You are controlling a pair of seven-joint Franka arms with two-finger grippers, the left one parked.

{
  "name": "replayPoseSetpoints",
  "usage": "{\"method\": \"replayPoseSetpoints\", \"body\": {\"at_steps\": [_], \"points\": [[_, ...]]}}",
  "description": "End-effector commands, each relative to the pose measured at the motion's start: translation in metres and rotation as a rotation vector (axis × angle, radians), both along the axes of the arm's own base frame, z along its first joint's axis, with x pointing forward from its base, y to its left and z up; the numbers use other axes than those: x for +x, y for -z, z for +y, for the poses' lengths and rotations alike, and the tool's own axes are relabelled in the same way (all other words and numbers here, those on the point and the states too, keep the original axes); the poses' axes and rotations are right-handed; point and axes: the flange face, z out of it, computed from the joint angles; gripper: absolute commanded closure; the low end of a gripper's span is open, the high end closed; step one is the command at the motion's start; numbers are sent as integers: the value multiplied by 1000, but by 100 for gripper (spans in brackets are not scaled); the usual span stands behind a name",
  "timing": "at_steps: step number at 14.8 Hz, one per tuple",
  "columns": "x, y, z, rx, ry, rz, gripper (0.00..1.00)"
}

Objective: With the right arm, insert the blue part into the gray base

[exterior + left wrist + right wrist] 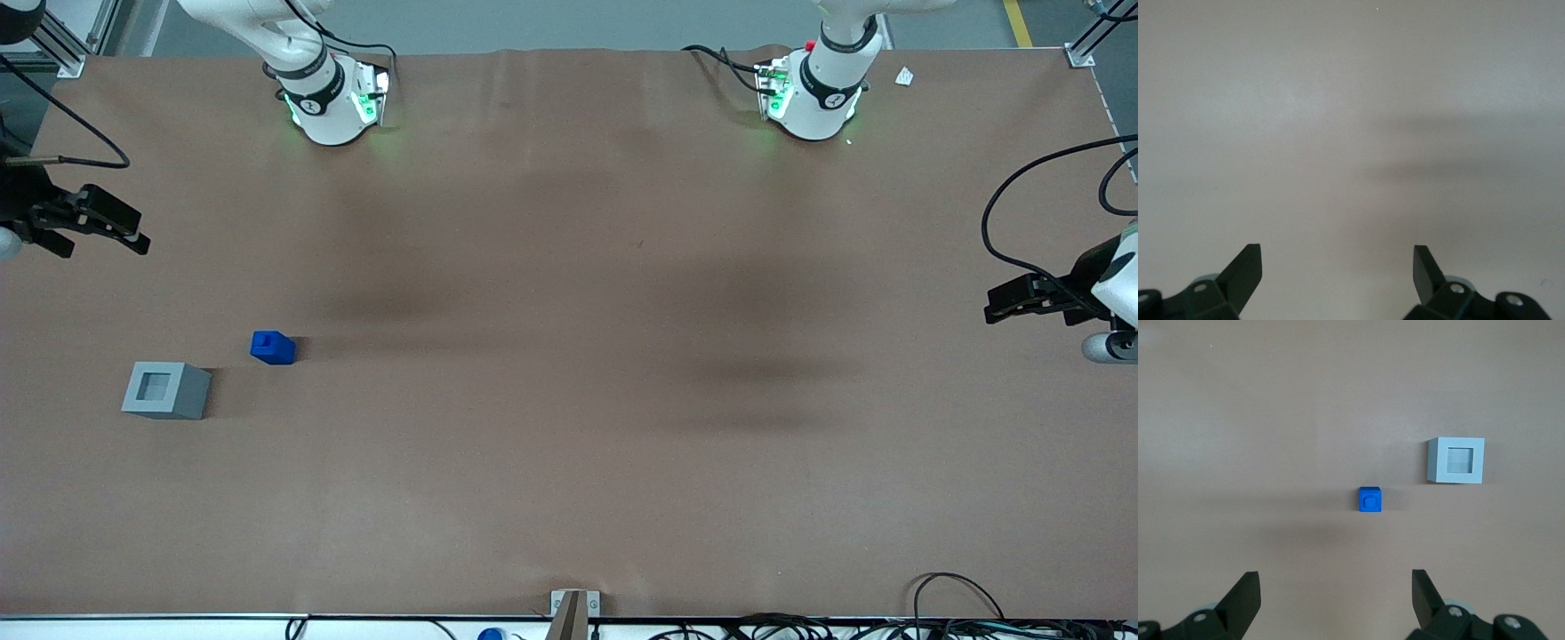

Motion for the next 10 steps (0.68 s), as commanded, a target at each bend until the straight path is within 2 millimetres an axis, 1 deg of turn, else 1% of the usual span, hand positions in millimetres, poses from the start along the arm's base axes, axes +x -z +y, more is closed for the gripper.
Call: {"method": "replayPoseSetpoints", "body": {"at_steps": [1, 6, 10], "points": [[0, 0, -1, -14, -12, 9, 0], [0, -2, -3, -17, -9, 5, 0], [0, -2, -16, -17, 17, 4, 0]]}}
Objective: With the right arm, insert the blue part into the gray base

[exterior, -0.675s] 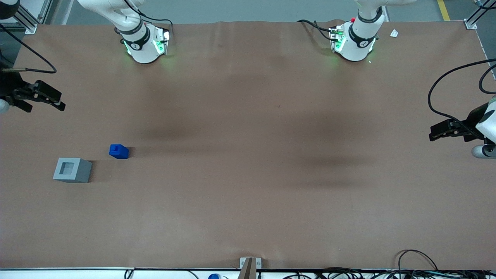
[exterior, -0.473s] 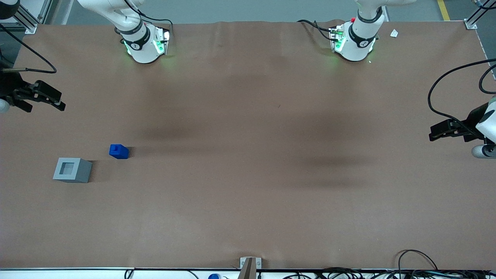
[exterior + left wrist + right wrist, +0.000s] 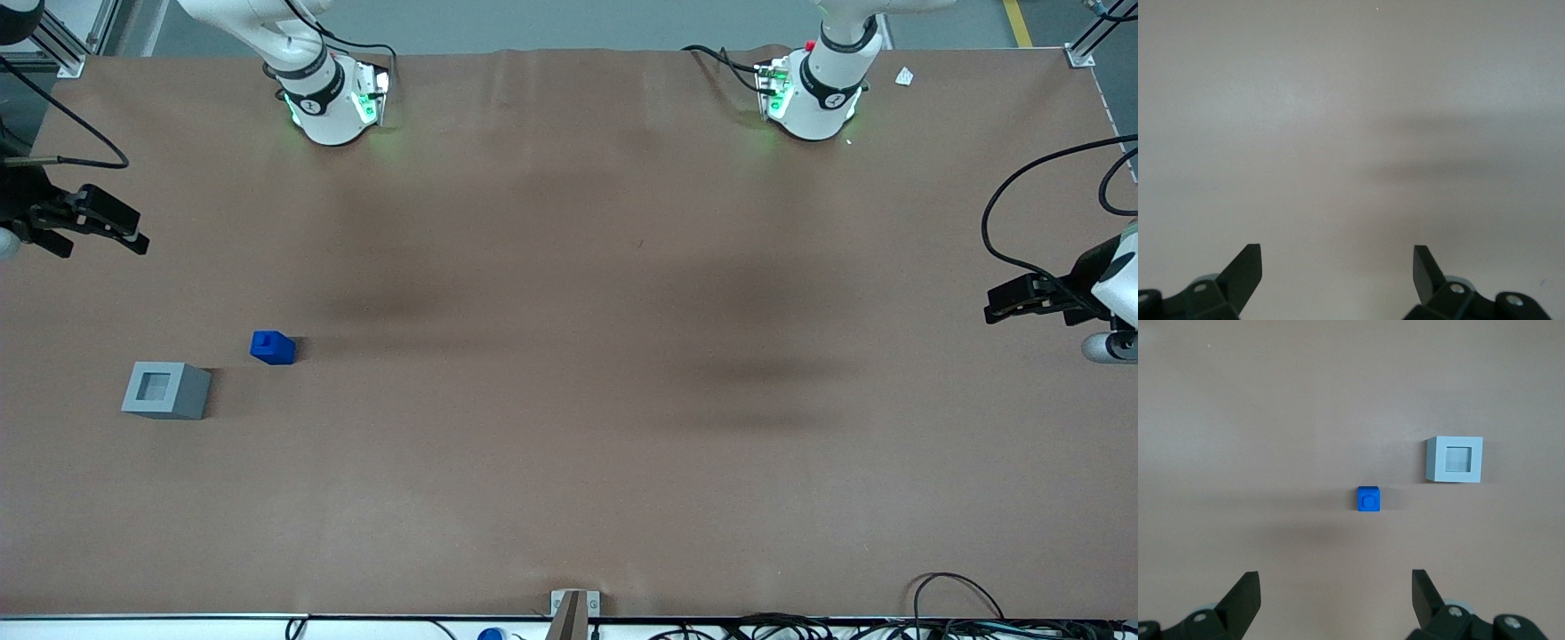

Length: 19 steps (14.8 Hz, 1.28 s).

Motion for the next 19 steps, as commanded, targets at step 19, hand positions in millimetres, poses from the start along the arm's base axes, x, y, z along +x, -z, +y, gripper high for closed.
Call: {"method": "replayPoseSetpoints", "body": {"at_steps": [19], "points": [[-8, 6, -23, -7, 32, 72, 0]]}}
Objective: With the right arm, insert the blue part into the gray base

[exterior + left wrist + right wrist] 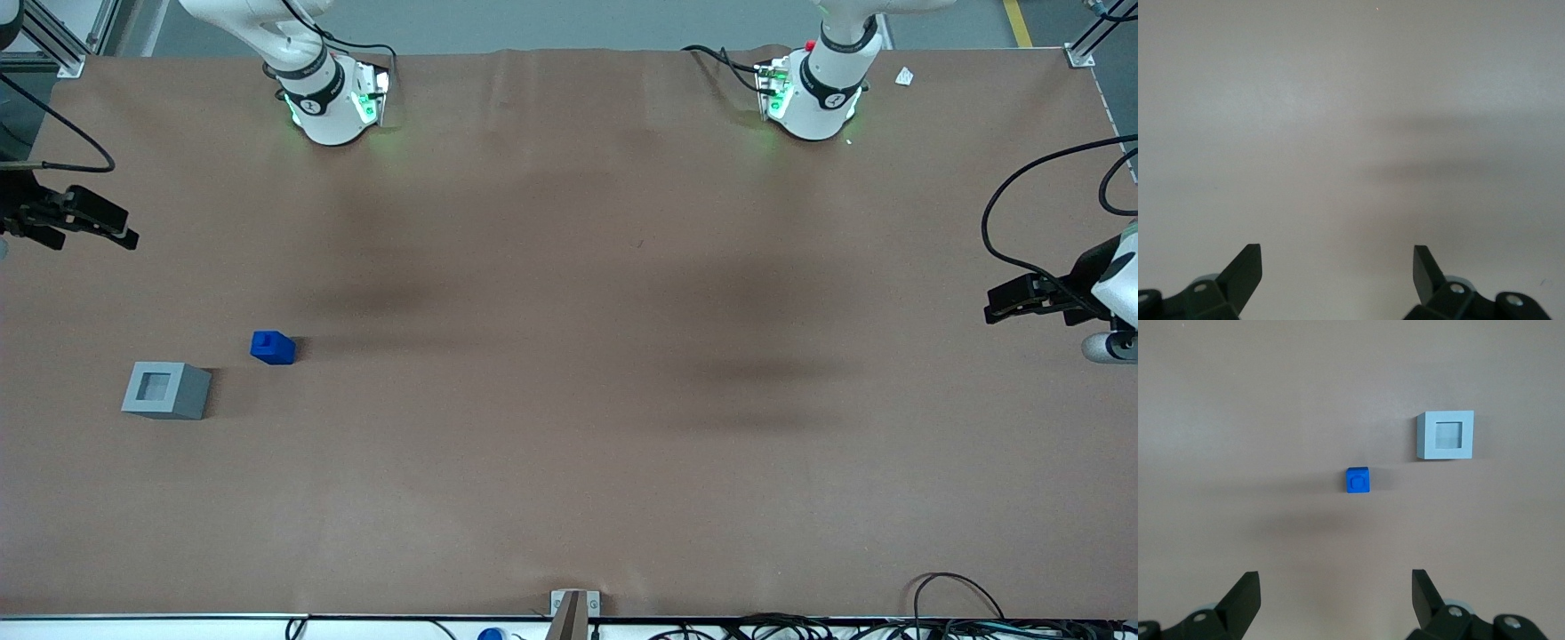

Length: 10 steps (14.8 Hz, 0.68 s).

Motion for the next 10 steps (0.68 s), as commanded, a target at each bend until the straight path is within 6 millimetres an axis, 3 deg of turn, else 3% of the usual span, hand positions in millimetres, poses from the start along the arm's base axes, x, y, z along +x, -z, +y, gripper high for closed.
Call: {"method": "replayPoseSetpoints", "body": {"at_steps": [1, 10], "points": [[-3, -5, -3, -10, -3, 6, 0], [-5, 1, -14, -7, 14, 36, 0]]}}
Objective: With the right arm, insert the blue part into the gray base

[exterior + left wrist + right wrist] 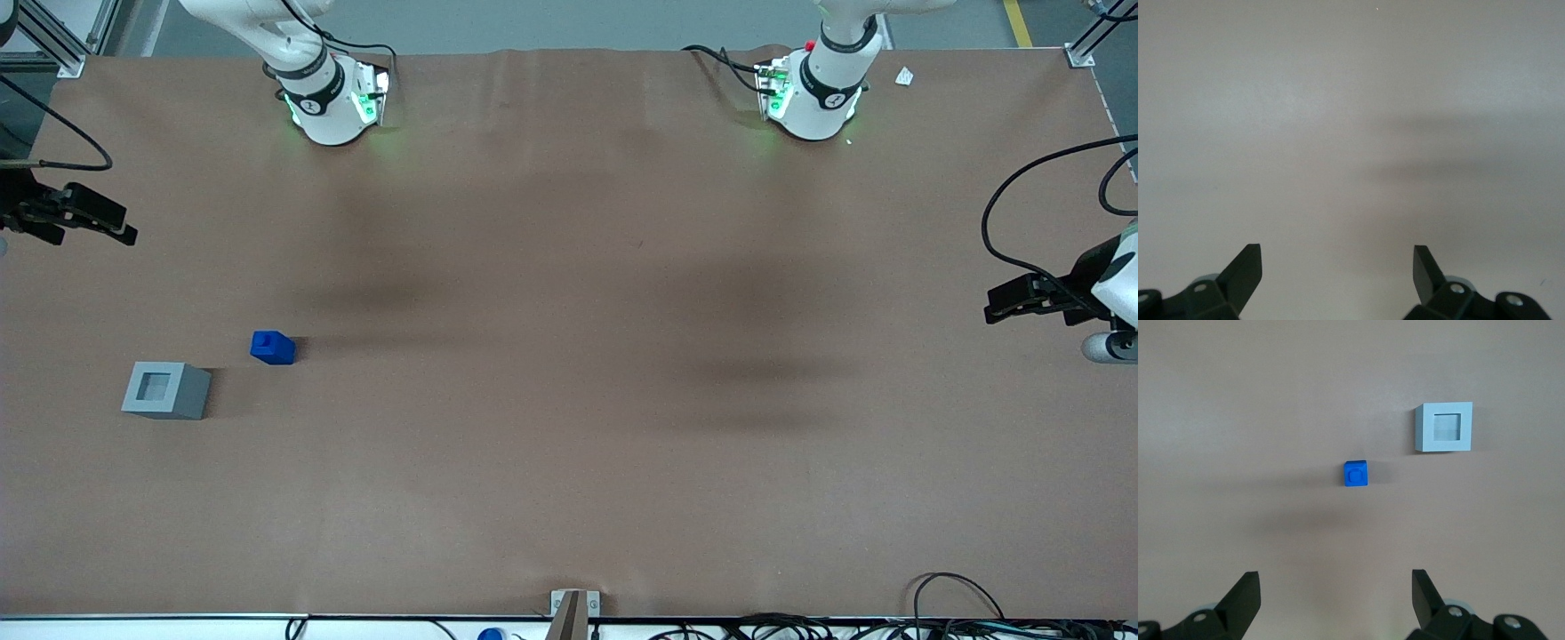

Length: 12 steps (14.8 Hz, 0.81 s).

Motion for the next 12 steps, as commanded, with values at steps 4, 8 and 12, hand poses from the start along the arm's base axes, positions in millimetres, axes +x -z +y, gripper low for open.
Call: {"method": "replayPoseSetpoints", "body": {"at_steps": [4, 8, 12], "points": [[4, 14, -14, -9, 15, 38, 0], [16, 30, -21, -7, 29, 36, 0], [32, 42, -19, -16, 26, -2, 0]]}}
